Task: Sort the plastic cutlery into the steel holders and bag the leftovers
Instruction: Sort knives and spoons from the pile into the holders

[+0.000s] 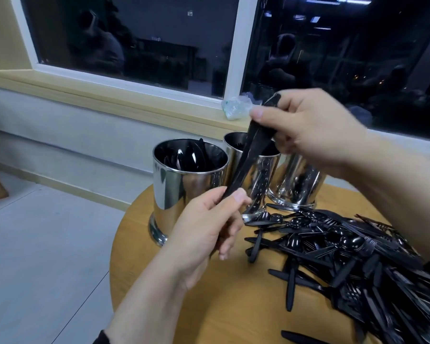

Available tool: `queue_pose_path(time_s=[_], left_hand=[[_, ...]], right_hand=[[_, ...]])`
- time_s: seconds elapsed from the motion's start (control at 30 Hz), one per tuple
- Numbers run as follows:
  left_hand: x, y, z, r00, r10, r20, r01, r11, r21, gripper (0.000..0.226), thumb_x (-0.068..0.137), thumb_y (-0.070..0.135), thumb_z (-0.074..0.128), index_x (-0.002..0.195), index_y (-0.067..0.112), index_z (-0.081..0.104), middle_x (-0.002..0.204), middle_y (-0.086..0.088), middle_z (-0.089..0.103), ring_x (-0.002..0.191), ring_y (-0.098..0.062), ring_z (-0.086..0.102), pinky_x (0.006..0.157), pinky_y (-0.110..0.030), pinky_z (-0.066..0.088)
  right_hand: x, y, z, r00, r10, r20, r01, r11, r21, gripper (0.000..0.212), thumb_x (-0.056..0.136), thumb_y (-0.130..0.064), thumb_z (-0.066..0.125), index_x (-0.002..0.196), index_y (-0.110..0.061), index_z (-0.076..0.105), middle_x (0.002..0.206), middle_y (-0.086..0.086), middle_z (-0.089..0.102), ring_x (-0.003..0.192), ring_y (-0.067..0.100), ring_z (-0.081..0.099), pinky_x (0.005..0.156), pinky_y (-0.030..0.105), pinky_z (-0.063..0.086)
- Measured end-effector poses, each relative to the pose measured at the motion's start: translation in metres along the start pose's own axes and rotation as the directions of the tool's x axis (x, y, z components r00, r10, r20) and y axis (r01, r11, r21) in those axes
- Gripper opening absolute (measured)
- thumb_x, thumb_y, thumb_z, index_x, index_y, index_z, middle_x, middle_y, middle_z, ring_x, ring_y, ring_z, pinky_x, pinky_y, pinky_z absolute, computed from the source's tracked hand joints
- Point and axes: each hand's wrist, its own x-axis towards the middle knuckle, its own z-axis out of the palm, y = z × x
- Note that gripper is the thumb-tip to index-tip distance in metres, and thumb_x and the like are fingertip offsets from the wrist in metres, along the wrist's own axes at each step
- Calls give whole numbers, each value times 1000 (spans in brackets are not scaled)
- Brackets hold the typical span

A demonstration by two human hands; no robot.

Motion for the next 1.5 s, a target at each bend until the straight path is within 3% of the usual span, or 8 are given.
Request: queue_pose_path(time_s=[0.27,0.43,0.63,0.77,1.07,1.17,1.4,1.5], left_hand=[[-9,-3,-19,976,36,-215,-10,993,121,34,103,43,53,82,24,71,63,-4,57,51,-19,51,45,-25,39],[-5,-9,-24,965,2,-262,50,980,193,39,104,39,54,73,19,67,58,-2,53,50,-20,50,45,-26,37],[-3,-12,-24,965,11,-262,64,959,276,38,104,37,55,74,16,66,56,-1,53,48,-18,49,46,-25,37],[1,-20,-15,969,38,-244,61,920,386,38,104,39,54,78,15,68,54,1,54,47,-16,50,49,-24,39],[-15,-60,52,994,94,-56,-28,715,699,35,100,46,57,72,25,57,62,-1,58,53,-10,45,59,-32,39],[-24,-70,79,993,103,63,-114,621,776,26,97,50,57,78,33,61,67,18,59,59,-6,49,59,-32,42],[-39,-98,109,891,150,428,-452,368,813,33,93,58,48,99,34,70,87,22,56,90,0,52,83,-17,34],[-46,-107,116,882,99,461,-470,271,840,42,93,60,50,113,30,73,97,21,56,93,1,44,90,-22,32]], right_hand=[[43,-23,-3,948,-132,-290,143,990,18,38,95,-28,69,70,-4,52,59,8,40,51,19,31,50,28,32],[65,6,27,969,-92,-229,45,979,-201,49,91,-40,72,84,7,60,53,-4,54,58,19,39,56,35,35],[51,26,54,998,28,50,0,868,-497,49,91,-58,66,82,-9,69,61,5,54,50,14,44,54,27,38],[24,39,34,993,-9,-122,-44,905,-424,43,96,-59,57,89,-19,72,64,-2,60,52,10,49,57,28,39],[-150,100,-49,955,123,-269,-225,893,-391,27,98,-45,57,82,-28,72,54,-8,49,50,3,38,49,20,30],[-205,118,-69,924,138,-355,-273,891,-362,25,98,-44,57,87,-28,74,57,-1,52,53,5,40,52,22,32],[-276,146,-77,871,160,-464,-287,933,-217,23,101,-38,56,86,-37,73,63,6,57,57,26,49,55,33,39],[-287,148,-74,891,159,-425,-250,954,-166,22,99,-37,57,84,-37,72,64,10,58,53,16,47,52,28,38]])
